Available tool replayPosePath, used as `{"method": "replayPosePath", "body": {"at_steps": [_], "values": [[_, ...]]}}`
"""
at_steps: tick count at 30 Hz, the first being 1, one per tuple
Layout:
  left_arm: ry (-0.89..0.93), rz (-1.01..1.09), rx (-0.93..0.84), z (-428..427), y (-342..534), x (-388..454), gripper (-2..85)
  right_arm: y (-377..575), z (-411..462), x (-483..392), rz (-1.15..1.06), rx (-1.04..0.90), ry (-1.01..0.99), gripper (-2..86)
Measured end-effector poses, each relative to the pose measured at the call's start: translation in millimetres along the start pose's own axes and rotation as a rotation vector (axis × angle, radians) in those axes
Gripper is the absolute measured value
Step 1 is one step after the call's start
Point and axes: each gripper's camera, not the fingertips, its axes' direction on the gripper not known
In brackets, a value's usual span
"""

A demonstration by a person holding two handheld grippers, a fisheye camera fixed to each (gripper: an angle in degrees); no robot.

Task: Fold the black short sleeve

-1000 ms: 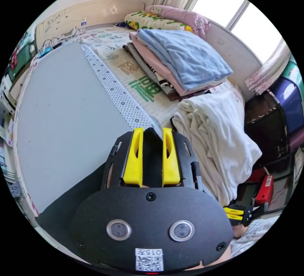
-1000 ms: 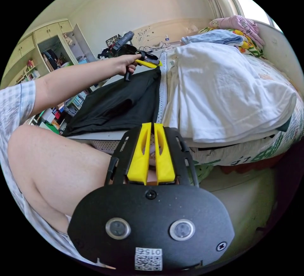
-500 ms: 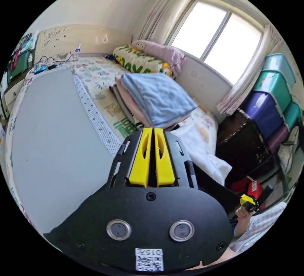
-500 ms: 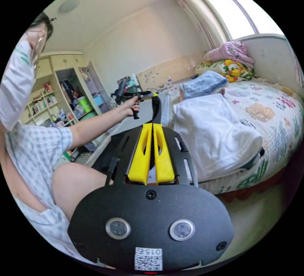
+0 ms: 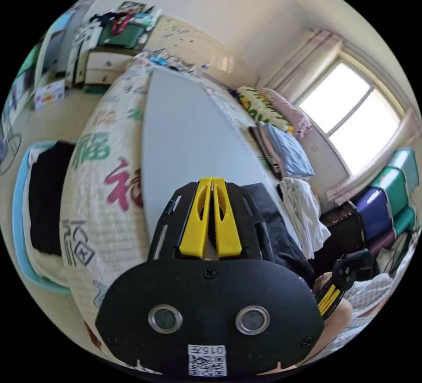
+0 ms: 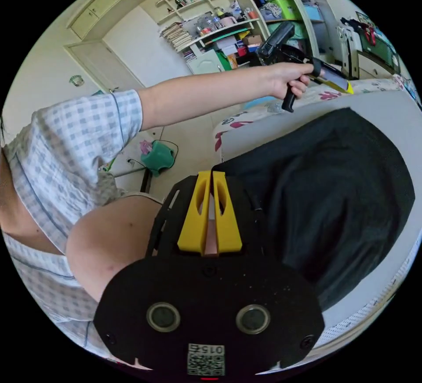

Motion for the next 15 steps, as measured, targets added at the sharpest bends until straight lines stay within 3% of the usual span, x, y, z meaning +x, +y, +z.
{"method": "replayPosePath", "body": {"at_steps": [3,5,11,15], "values": [[0.019,0.003,0.007,-18.7,1.5,-11.1,-0.8,-12.8,22.7,-10.1,-0.042,-0.11,0.084,0.0],[0.031,0.057,-0.007,-29.1,0.2,-0.4,-0.6,-11.0,5.4,-15.5,-0.046,-0.078,0.087,0.3],[0.13,0.263,-0.116,-29.9,22.1,73.7,2.4,20.3,-82.3,-52.5,-0.116,0.188,0.14,3.3],[0.243,0.433,-0.12,-53.2,95.6,136.7,5.1,68.2,-165.3,-79.6,-0.054,0.329,0.179,5.2]]}}
